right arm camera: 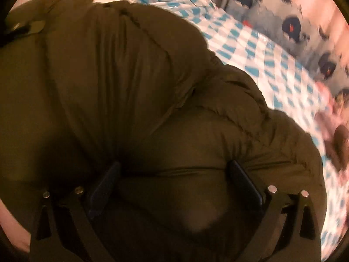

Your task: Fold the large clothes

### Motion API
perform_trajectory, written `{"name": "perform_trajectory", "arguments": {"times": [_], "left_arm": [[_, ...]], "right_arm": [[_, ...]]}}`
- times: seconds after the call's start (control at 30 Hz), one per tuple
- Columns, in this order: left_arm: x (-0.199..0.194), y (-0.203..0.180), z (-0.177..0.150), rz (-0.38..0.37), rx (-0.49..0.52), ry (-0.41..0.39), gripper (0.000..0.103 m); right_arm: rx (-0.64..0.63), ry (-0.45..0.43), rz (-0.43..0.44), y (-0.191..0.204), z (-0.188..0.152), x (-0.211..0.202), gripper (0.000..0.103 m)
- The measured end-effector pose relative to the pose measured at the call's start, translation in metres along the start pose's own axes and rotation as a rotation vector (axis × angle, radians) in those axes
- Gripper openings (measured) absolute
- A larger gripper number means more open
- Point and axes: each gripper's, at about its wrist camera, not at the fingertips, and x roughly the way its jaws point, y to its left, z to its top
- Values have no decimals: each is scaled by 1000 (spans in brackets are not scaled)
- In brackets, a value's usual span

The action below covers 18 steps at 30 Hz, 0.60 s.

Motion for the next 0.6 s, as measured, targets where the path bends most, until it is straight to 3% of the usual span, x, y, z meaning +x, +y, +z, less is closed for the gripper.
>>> {"name": "perform_trajectory", "arguments": {"times": [0.1, 0.17, 0.27, 0.3, 0.4, 0.6], "left_arm": [[-5, -36, 8, -6, 123, -5, 29], [-2, -57, 8, -6, 198, 6, 29], [3, -94, 3, 3, 323, 19, 29], [7, -110, 0, 9, 376, 29, 29], [18, -148, -9, 38, 503, 58, 29], [63, -233, -55, 85, 784, 154, 29]], "right_arm": [[21, -88, -21, -7, -5, -26, 96], [-32, -16, -7, -4, -13, -18, 96], [219, -43, 257, -49, -26, -25, 96], [418, -110, 442, -84, -37, -34, 96], [765, -250, 762, -149, -75, -43, 96], [1029, -401, 1021, -222, -137, -48, 96]]}}
